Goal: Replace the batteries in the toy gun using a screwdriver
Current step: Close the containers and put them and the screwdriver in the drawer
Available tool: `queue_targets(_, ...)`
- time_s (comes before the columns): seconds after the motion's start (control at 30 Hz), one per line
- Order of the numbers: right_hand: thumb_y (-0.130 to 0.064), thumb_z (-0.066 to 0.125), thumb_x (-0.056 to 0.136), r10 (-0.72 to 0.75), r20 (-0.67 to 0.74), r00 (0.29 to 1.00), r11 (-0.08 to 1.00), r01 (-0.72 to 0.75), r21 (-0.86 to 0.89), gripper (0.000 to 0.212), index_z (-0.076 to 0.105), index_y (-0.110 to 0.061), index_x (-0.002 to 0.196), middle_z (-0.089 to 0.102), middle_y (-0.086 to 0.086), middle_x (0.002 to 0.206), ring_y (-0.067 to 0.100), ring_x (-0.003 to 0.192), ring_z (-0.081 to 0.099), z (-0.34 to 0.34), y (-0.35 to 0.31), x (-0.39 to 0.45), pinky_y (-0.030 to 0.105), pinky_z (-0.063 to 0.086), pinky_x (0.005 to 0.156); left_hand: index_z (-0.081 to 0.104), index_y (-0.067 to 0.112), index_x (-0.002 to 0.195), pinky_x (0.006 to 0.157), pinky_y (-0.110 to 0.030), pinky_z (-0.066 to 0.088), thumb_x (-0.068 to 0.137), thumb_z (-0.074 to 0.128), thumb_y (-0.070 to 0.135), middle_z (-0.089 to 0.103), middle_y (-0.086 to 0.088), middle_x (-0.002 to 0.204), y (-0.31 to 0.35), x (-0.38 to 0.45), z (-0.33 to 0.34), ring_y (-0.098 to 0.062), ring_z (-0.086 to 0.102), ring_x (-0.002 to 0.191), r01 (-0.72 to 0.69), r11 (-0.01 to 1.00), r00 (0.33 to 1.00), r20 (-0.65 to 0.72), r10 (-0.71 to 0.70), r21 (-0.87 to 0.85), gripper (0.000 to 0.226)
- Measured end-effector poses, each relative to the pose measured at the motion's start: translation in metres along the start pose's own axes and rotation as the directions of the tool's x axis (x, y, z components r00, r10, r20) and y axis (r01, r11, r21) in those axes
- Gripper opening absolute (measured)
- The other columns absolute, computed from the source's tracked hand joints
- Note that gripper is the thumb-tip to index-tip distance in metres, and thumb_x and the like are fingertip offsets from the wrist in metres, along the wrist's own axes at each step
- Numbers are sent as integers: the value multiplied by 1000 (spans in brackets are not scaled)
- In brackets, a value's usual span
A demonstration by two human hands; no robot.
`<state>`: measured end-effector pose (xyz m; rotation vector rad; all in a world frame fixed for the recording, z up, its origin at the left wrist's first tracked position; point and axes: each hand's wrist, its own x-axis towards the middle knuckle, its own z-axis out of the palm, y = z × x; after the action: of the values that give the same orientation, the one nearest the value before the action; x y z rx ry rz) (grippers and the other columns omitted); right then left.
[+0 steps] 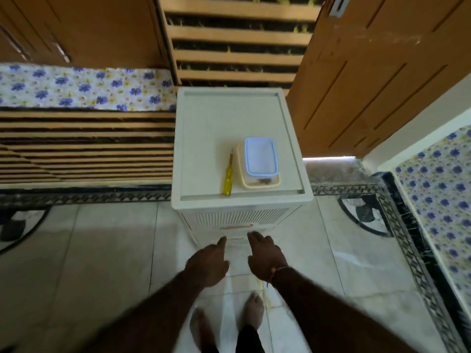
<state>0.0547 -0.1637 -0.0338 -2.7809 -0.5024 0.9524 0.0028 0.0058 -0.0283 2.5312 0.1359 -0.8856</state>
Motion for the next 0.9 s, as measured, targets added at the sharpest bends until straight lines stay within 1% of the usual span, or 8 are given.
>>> queue_targets(0.1,-21,46,94,-30,98,995,998,35,-53,72,8,-11,154,5,5,163,34,138,28,10,4,25,45,37,104,2,18,158,105,-40,43,100,47,40,47,-16,146,6,27,6,-31,49,130,36,999,999,38,-36,14,77)
queue_targets(0.2,-22,48,95,-65,126,990,995,75,-72,75,5,-10,154,1,6,163,34,138,27,14,6,41,45,39,103,-2,21,158,98,-42,45,99,49,37,50,-17,142,15,48,6,-33,53,125,80,997,995,55,-81,16,80)
queue_targets(0.4,-26,56,91,-107,93,990,989,115,-91,80,9,-10,153,11,9,161,36,135,32,21,10,62,49,42,98,-11,18,156,90,-39,48,97,52,34,58,-15,131,11,72,21,-30,60,117,92,991,995,29,-95,97,88)
queue_targets(0.57,-21,59,87,-110,53,993,993,112,-45,77,17,-9,151,25,9,155,36,127,38,23,11,63,48,45,95,-14,22,156,92,-41,48,96,50,33,57,-13,131,0,75,28,-30,58,117,159,985,984,73,-164,73,88)
queue_targets(0.67,-17,57,86,-104,46,994,994,106,-31,62,33,-7,143,39,12,146,34,128,40,21,8,52,46,43,97,-1,22,157,94,-40,47,96,48,29,57,-12,130,3,64,31,-31,57,119,152,986,987,38,-155,72,79)
queue_targets(0.83,-9,52,84,-113,5,994,985,112,-134,38,52,-6,123,54,16,127,31,119,48,28,2,2,40,45,95,39,15,147,106,-34,40,98,45,25,52,-4,144,6,21,45,-24,52,129,30,974,999,-50,-19,226,51)
queue_targets(0.87,-9,52,84,-115,-14,993,986,112,-126,36,54,-7,120,56,15,125,30,118,49,32,1,-9,39,45,95,50,13,140,103,-34,44,94,50,24,58,-5,137,4,11,50,-25,58,123,-31,974,993,-104,56,223,48)
queue_targets(0.9,-11,52,84,-116,-41,992,988,111,-108,35,55,-8,118,56,14,124,30,117,49,35,-1,-21,39,45,96,64,10,124,91,-35,53,84,58,24,68,-7,120,3,1,51,-26,68,106,-95,973,976,-174,132,209,43)
